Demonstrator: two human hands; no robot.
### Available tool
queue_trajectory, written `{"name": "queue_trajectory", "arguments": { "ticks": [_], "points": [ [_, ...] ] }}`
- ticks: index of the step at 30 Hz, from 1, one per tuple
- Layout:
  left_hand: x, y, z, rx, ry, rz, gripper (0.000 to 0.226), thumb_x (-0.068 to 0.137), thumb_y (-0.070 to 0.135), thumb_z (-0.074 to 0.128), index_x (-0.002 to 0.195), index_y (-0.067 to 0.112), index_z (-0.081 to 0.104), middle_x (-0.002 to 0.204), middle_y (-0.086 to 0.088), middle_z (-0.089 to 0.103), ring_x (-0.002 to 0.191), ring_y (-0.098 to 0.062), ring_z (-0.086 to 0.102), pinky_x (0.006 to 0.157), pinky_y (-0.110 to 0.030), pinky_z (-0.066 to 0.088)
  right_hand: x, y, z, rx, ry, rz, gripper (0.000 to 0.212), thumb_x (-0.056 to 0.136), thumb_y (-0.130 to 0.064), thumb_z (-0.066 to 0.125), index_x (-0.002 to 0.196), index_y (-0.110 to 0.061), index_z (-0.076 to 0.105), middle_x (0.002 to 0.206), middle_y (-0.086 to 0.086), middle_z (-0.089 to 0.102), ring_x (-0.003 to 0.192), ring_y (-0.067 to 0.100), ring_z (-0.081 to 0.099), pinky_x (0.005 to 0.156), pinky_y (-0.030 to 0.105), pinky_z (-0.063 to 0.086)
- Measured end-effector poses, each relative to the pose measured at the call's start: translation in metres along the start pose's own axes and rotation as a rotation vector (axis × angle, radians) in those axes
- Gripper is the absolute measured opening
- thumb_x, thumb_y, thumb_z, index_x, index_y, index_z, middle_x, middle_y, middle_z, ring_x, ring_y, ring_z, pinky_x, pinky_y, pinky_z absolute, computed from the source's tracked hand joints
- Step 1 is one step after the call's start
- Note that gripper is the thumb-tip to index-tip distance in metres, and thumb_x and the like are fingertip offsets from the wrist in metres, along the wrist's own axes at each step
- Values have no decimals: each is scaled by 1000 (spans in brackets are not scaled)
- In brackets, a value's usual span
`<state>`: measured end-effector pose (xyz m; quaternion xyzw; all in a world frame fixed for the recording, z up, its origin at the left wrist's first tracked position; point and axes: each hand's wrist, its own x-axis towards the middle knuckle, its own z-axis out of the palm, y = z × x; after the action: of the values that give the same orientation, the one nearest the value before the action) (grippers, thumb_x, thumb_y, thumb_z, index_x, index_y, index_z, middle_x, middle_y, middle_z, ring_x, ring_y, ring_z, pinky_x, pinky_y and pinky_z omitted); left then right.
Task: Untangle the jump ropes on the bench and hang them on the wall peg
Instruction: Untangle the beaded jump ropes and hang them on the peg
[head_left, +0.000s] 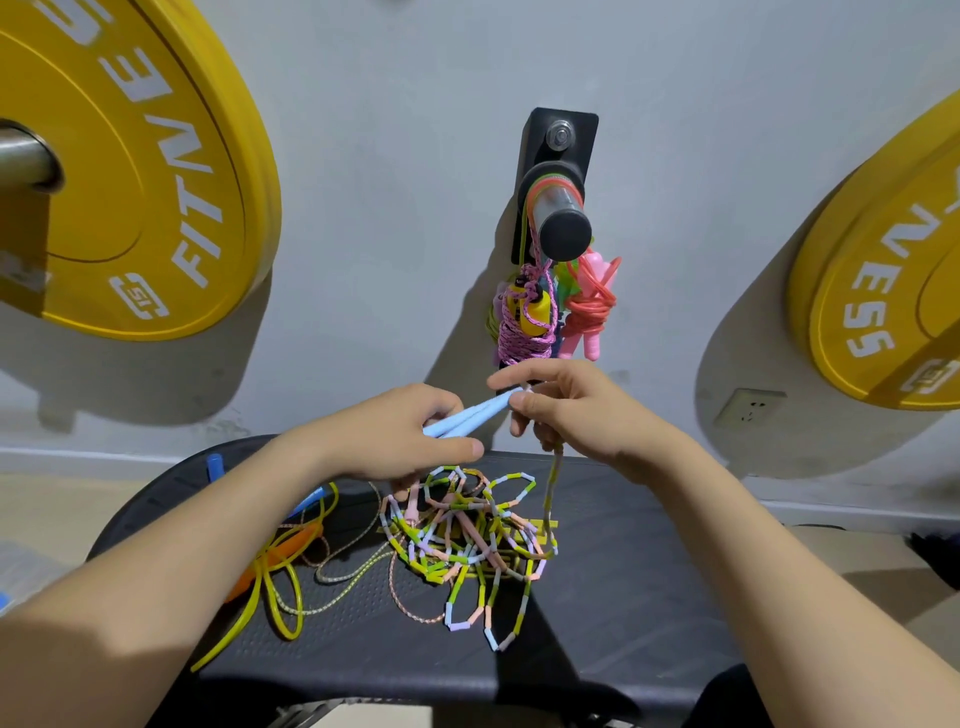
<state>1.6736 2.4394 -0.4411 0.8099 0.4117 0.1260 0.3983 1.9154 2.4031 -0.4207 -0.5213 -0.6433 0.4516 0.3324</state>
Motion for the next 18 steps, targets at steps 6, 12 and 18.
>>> {"name": "queue_trajectory", "arguments": {
  "ticks": [6,12,18],
  "points": [
    [2,2,1,-203,-19,8,29,99,40,73,102,15,61,71,-5,68,54,-22,59,48,-33,53,2,-2,3,-21,67,-43,19,104,-25,61,111,-26,79,76,-3,68,73,21,46,67,36,40],
    [-2,9,-3,-374,-105,36,17,108,25,60,118,14,68,78,1,64,61,-13,57,50,-27,52,6,0,-1,67,110,10,21,100,-4,59,108,-12,77,78,8,69,76,21,51,66,30,40],
    [-4,8,-7,-357,-48,-19,21,111,23,51,119,12,68,72,4,56,51,-9,39,45,-21,34,9,6,-2,41,83,-26,18,106,-13,59,112,-9,75,79,6,65,76,16,56,70,27,43]
  ]
}}
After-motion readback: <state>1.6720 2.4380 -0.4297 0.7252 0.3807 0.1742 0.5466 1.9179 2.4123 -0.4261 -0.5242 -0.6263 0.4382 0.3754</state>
